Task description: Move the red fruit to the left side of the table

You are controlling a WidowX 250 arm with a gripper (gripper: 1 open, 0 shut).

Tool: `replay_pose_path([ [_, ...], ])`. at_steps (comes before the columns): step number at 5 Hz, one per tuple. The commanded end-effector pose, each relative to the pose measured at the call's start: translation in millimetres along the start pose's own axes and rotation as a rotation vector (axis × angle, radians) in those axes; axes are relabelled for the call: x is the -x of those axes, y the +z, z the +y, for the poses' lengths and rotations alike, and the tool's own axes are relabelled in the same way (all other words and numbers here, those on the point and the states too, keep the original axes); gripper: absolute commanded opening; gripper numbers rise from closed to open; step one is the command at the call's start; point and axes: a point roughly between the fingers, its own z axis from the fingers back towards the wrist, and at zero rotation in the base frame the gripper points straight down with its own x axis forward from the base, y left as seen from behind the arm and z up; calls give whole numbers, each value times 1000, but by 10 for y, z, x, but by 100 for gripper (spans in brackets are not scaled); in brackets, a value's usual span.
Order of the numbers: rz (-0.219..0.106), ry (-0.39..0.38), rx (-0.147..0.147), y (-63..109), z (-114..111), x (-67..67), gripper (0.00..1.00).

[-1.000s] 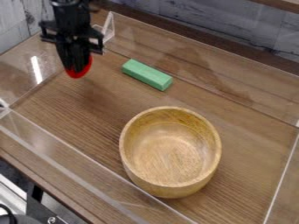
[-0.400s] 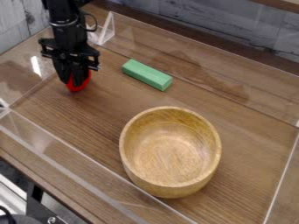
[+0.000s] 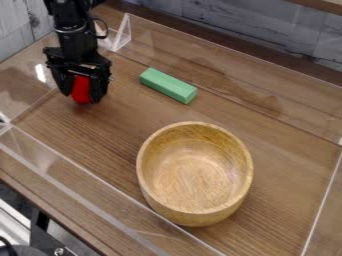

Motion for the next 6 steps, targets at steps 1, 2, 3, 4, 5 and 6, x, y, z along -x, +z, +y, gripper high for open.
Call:
replay_pose_path([
  [1,-43,14,-16,87,76,-95,100],
  [2,-38,18,-11,53,77,-112,100],
  [3,-48,16,0,184,-9,-132,100],
  [4,-58,12,9,317,-97,-154,100],
  [5,-76,5,19,482,-200,-183,100],
  [6,-83,8,27,610,-254,-200,100],
])
